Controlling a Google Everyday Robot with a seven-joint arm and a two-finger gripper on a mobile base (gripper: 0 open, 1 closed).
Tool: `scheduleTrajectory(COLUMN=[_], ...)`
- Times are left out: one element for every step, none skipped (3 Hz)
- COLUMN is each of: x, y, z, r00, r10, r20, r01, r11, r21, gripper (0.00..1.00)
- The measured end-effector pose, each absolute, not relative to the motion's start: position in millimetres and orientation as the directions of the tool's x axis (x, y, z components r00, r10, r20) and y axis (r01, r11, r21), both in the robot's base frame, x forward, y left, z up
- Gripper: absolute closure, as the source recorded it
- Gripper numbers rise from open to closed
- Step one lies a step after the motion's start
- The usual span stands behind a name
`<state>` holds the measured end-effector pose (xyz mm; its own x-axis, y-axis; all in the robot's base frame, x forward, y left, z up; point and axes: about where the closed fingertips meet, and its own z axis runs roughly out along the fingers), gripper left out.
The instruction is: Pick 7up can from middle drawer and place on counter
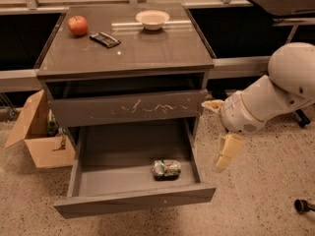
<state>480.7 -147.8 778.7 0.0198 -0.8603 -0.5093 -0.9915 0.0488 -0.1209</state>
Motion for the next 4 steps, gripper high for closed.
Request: scheduleTrajectory(x=[485.9,500.9,512.1,512.1], y=[-140.8,-141.0,-138.8,-138.8], z=[727.9,667.7,629.1,629.1], r00=[0.046,0.039,0.015,0.015], r10=[-0.829,-0.774,-0.742,-0.742], r20=[-0.558,-0.632,-0.67,-0.67], r01=[-0.995,-0.996,-0.997,-0.997], r11=[0.012,0.019,0.035,0.035], r21=[-0.099,-0.085,-0.061,-0.061], gripper=[0.0,0.0,0.0,0.0])
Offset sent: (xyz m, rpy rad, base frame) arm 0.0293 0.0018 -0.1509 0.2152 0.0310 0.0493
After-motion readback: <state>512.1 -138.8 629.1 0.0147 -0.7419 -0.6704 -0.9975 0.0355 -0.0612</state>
